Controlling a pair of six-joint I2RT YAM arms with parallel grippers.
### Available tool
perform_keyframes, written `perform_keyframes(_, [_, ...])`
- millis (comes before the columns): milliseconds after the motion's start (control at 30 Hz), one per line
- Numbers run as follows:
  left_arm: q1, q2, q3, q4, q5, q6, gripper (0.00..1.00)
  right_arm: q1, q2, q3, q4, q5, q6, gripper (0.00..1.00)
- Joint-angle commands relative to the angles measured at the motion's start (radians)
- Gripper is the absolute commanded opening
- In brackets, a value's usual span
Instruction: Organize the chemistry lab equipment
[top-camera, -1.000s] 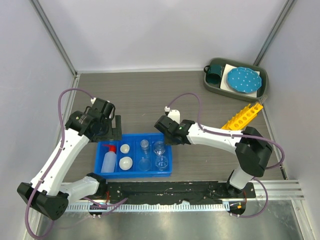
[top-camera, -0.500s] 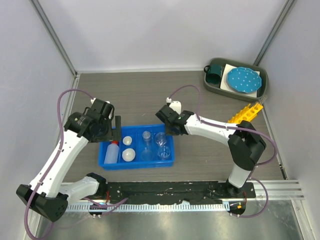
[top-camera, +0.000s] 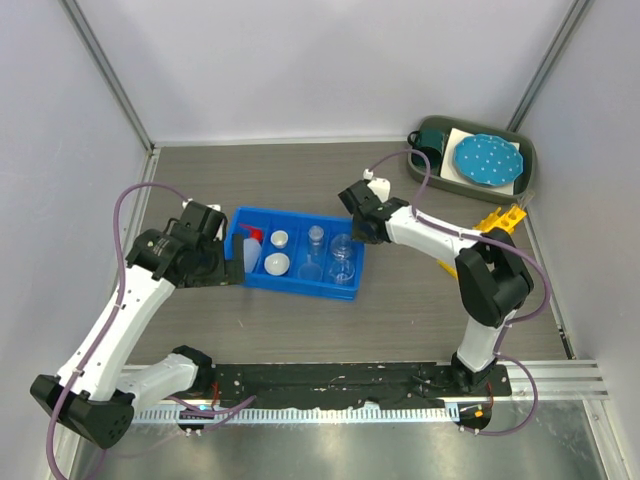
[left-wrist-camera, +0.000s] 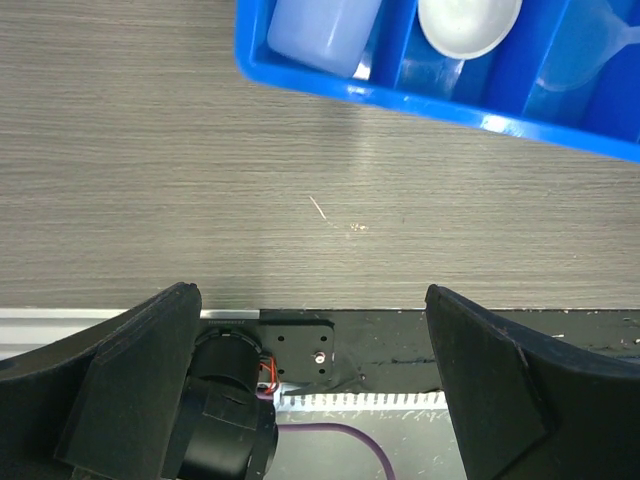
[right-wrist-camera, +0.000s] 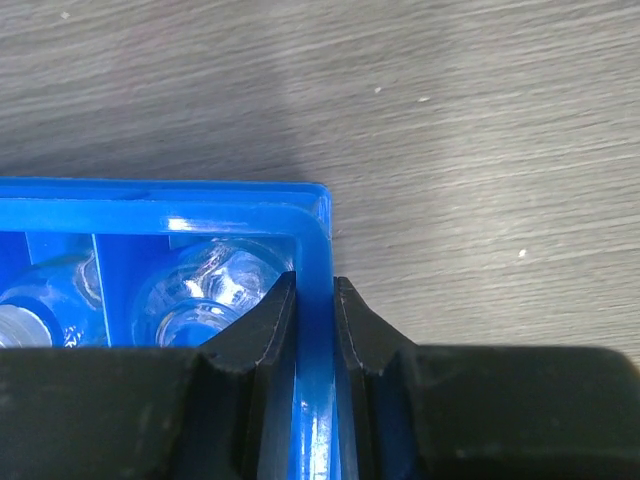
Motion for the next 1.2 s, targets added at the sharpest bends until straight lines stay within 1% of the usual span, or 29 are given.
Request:
perform_keyframes(0, [-0.002, -0.010, -0.020, 0.045, 0.019, -0.003, 1.00, -0.065, 0.007, -0.012, -0.044, 0.059, -0.037, 0.01])
perform_keyframes(133, [-0.002, -0.012, -0.043, 0.071, 0.031, -0.010, 1.00, -0.096, -0.024, -0.046, -0.044, 0.059, -0.038, 0.01])
perform_keyframes(467, [-0.002, -0.024, -0.063, 0.072, 0.035, -0.010, 1.00, -0.100, -0.085, -0.082, -0.044, 0.054, -0.035, 0.01])
perform_keyframes(533, [-0.002, -0.033, -0.066, 0.071, 0.035, -0.012, 1.00, -0.102, -0.096, -0.081, -0.048, 0.042, -0.038, 0.04])
perform_keyframes(567, [-0.002, -0.035, -0.070, 0.071, 0.035, -0.015, 1.00, -0.099, -0.100, -0.078, -0.048, 0.038, -0.044, 0.08])
perform_keyframes(600, [-0.004, -0.036, -0.073, 0.071, 0.034, -0.015, 1.00, -0.100, -0.103, -0.076, -0.048, 0.036, -0.046, 0.18])
perform_keyframes(667, [-0.002, -0.039, -0.075, 0.066, 0.026, -0.017, 1.00, -0.100, -0.113, -0.075, -0.047, 0.034, -0.050, 0.30])
perform_keyframes(700, [-0.002, -0.036, -0.072, 0.066, 0.026, -0.017, 1.00, -0.100, -0.114, -0.072, -0.047, 0.034, -0.060, 0.38])
perform_keyframes(800, [-0.004, -0.032, -0.067, 0.063, 0.017, -0.015, 1.00, -0.100, -0.107, -0.044, -0.060, 0.027, -0.078, 0.49])
perform_keyframes(900, [-0.002, -0.028, -0.064, 0.069, 0.006, 0.006, 1.00, -0.100, -0.096, -0.010, -0.074, 0.013, -0.100, 0.55])
perform_keyframes(967, [-0.002, -0.024, -0.055, 0.068, -0.007, 0.017, 1.00, -0.100, -0.103, 0.011, -0.077, 0.011, -0.109, 0.57])
perform_keyframes(1000, [-0.004, -0.024, -0.052, 0.069, -0.009, 0.020, 1.00, -0.099, -0.108, 0.019, -0.080, 0.013, -0.113, 0.59])
perform_keyframes(1067, [-0.002, -0.024, -0.038, 0.071, -0.009, 0.028, 1.00, -0.099, -0.131, 0.049, -0.094, 0.019, -0.121, 0.61])
perform_keyframes(1100, [-0.002, -0.024, -0.030, 0.072, -0.012, 0.031, 1.00, -0.099, -0.140, 0.059, -0.096, 0.025, -0.124, 0.72])
perform_keyframes(1133, [-0.002, -0.022, -0.021, 0.074, -0.018, 0.034, 1.00, -0.099, -0.152, 0.080, -0.102, 0.031, -0.133, 0.75])
perform_keyframes(1167, [-0.002, -0.022, -0.014, 0.077, -0.023, 0.032, 1.00, -0.099, -0.162, 0.094, -0.110, 0.051, -0.138, 0.85])
